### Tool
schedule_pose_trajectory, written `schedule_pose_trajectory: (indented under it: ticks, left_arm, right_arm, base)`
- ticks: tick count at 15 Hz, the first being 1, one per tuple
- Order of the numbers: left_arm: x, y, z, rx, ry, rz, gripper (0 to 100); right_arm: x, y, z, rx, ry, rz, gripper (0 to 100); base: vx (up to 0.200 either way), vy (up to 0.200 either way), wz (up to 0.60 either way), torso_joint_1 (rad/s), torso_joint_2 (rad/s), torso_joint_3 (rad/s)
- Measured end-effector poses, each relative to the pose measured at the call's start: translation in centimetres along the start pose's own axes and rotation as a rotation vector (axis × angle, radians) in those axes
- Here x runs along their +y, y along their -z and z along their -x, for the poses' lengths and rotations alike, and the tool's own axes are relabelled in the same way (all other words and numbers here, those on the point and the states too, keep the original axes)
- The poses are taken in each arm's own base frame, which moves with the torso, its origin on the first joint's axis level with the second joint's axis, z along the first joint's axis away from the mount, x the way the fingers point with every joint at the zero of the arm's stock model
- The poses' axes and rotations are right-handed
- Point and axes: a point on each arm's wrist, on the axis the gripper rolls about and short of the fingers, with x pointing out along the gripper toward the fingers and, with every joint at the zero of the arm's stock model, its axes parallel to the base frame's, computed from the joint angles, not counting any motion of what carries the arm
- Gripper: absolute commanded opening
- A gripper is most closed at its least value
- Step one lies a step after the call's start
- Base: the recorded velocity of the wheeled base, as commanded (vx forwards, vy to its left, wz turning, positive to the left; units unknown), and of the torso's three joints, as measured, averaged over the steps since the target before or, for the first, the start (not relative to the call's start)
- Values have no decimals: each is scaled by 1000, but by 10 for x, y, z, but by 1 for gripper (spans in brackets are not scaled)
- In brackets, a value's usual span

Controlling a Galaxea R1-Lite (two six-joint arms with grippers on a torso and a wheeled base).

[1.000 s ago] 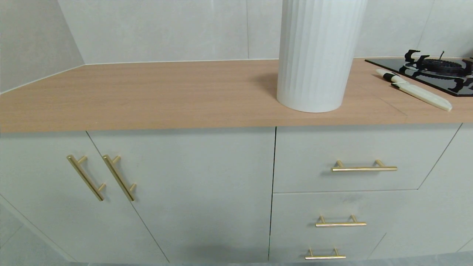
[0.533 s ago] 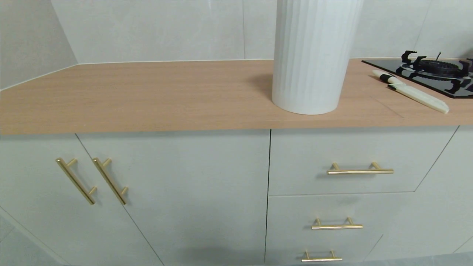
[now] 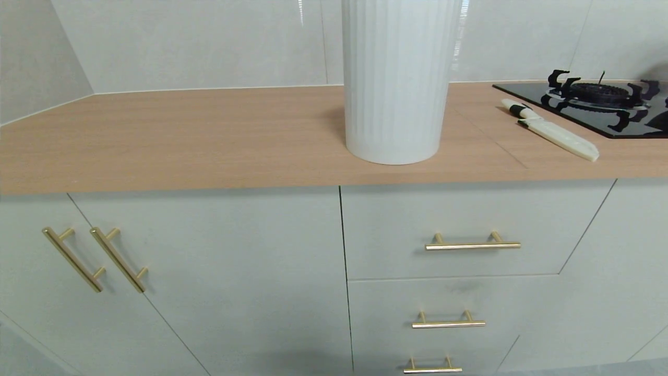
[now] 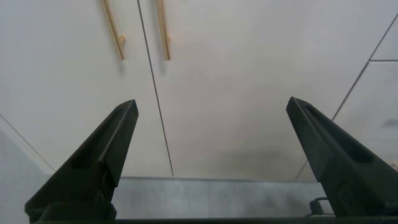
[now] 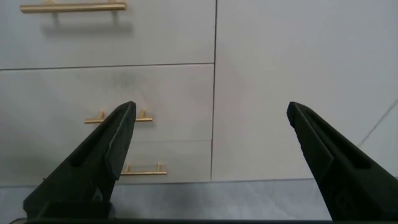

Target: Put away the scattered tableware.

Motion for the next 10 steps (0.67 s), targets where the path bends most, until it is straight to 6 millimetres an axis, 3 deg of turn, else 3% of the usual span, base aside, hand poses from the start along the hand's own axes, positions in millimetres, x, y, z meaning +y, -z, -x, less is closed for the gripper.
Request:
schedule_pose_trajectory:
  ticks: [3, 8, 10]
  left_arm:
    - [0, 0, 0, 1, 0, 0, 100]
    - [0, 0, 0, 0, 0, 0, 100]
    - [0, 0, 0, 0, 0, 2, 100]
  right_arm:
    - [0, 0, 0, 0, 1, 0, 100]
    - [0, 0, 0, 0, -1, 0, 100]
    - [0, 0, 0, 0, 0, 0, 100]
  base:
    - [0, 0, 0, 0, 0, 0]
    - [200, 0, 0, 0, -1, 3]
    - [0, 0, 0, 0, 0, 0]
